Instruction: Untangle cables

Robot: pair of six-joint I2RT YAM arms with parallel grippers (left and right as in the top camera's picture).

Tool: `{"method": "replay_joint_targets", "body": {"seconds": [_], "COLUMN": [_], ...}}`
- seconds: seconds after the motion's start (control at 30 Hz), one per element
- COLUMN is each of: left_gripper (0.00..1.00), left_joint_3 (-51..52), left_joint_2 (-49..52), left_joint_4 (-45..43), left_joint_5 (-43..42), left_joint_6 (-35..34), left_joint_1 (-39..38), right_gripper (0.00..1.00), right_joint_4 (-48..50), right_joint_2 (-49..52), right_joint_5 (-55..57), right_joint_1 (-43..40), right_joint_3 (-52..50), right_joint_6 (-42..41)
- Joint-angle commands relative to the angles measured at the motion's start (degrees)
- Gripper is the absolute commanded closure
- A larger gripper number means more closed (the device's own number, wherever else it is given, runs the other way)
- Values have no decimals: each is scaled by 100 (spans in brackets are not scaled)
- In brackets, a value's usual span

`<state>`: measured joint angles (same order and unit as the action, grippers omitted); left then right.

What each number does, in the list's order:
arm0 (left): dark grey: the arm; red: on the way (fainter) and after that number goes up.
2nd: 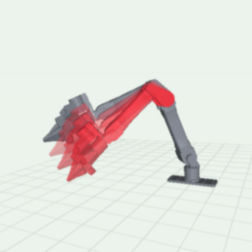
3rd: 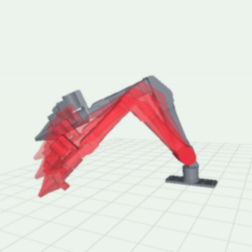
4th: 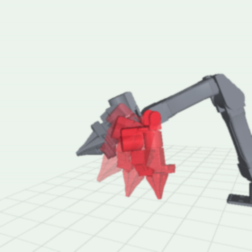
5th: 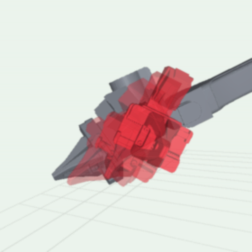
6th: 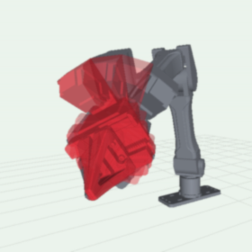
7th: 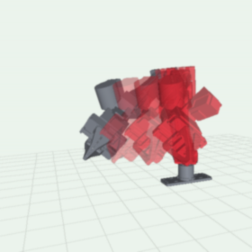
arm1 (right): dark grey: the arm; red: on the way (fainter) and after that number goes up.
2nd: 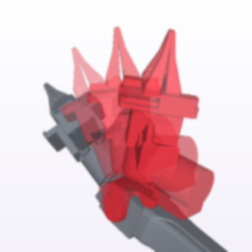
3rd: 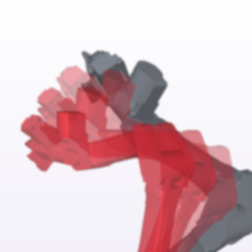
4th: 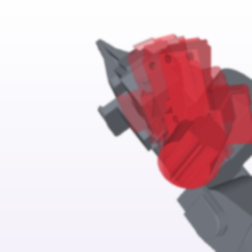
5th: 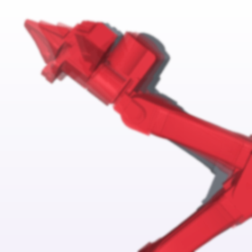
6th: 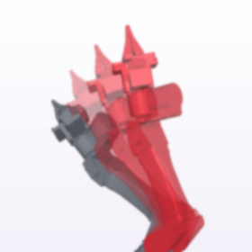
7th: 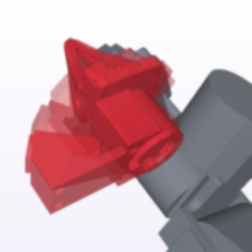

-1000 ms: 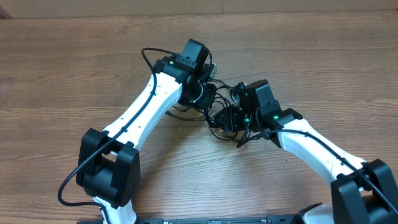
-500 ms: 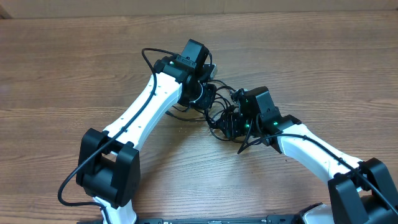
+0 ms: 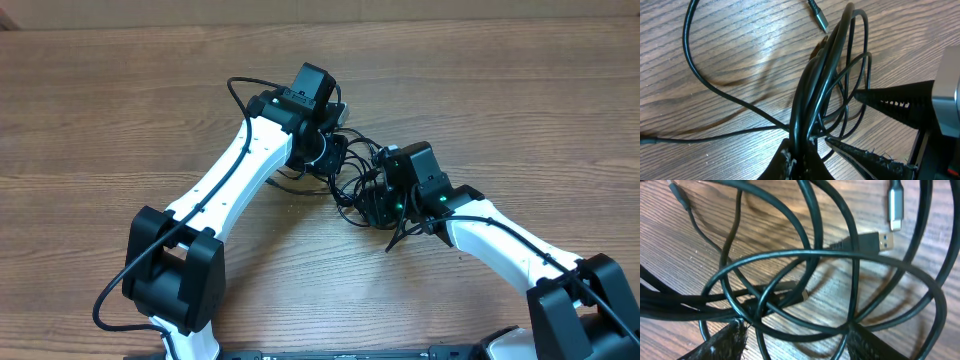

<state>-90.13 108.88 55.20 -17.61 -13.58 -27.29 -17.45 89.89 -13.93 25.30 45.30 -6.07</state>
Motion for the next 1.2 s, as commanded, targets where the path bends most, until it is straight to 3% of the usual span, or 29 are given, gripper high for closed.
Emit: {"method": "replay_joint_targets", "body": {"seconds": [0.0,0.37,0.43,0.53,0.7,1.17], "left_gripper": [96,96,96,96,96,96], "left_joint_3": [15,17,15,17,17,498], "left_joint_2": [-13,-11,-13,-13,-11,-11], "left_joint_4": [-24,-42,-37,-13,52,149], "left_joint_5": [-125,-129,-131,-129,-26,1097], "left_joint_6": [-57,-61,-61,-61,-61,-83], "left_joint_1": [37,35,35,35,35,39], "right_gripper": [36,34,45,71,96,96], "right_joint_4": [92,297,326,330,358,-1943], "right_joint_2": [85,367,448,481,463,-448], "right_joint_5": [79,151,168,299,409,815], "right_joint_1": [107,496,496,496,468,-494], "right_joint_3": [-68,-251,-251,-251,-188,1991], "right_joint_6": [208,208,205,190,144,-310]}}
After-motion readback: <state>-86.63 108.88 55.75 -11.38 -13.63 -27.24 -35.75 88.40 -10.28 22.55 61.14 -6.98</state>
